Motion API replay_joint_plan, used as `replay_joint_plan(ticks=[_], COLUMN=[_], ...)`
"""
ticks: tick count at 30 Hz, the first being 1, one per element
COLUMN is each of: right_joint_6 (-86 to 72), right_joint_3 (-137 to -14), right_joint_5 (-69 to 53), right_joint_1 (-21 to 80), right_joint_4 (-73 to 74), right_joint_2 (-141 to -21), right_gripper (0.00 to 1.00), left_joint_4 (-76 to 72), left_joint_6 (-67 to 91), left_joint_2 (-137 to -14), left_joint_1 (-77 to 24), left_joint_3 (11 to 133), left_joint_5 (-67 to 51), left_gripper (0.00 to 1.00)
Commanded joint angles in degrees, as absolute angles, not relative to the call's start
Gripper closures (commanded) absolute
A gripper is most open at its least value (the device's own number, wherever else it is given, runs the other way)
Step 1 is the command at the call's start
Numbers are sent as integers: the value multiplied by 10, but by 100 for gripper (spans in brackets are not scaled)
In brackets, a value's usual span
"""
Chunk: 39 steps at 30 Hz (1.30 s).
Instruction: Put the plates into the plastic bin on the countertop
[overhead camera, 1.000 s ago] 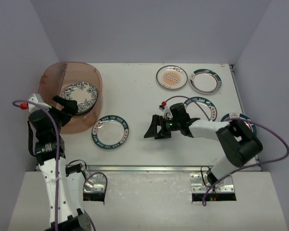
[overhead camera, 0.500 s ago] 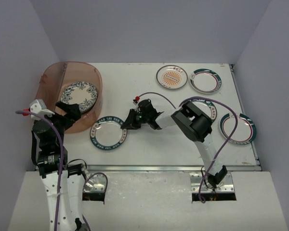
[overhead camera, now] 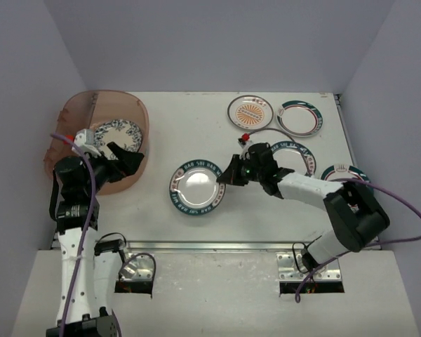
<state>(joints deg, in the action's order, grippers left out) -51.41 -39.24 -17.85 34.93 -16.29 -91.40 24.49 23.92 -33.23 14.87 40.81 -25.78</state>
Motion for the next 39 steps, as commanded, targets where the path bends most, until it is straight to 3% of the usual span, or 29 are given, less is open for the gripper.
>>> replay_joint_plan(ticks=[1,7,11,13,14,15,18,19,20,22,23,26,27,31,39], right_joint_6=[-408,-511,-603,-637,-642,-651,-662,-664,-664,-662,-661,-633,-588,-440,-332], right_joint_3=[-428,-485,-493,-493,-495,-496,-495,-496,-497,-497,-486,-425,-414,-414,-419], right_joint_5=[-368,-520,-565,-569,-569,-569,-562,-561,-560,-562,-562,-511,-478,-304,-250], right_joint_1=[290,253,254,254,254,254,254,254,254,251,242,189,176,166,163], right_joint_4=[-209,-290,-414,-439,-449,-467,-478,-482,-481,-480,-478,-383,-319,-43,98], right_joint_2=[-811,-827,-845,-856,-862,-868,-874,-876,-878,-878,-875,-815,-787,-690,-580], right_gripper=[100,100,100,100,100,100,100,100,81,18,3,1,1,1,1], left_joint_4=[163,118,114,103,98,94,91,91,91,96,129,229,239,217,154], left_joint_6=[242,256,254,259,261,263,266,272,274,293,297,346,367,442,493], left_joint_2=[-410,-451,-472,-481,-485,-491,-502,-504,-506,-504,-506,-528,-534,-560,-689], left_joint_1=[133,68,42,31,27,17,6,6,6,6,6,40,85,203,245], left_joint_3=[391,390,392,391,391,397,410,414,424,438,469,561,586,611,614], left_joint_5=[-462,-494,-496,-507,-510,-509,-504,-496,-488,-425,-386,-133,-102,-72,-7], left_gripper=[0,1,15,33,46,69,100,100,100,100,100,100,100,100,100])
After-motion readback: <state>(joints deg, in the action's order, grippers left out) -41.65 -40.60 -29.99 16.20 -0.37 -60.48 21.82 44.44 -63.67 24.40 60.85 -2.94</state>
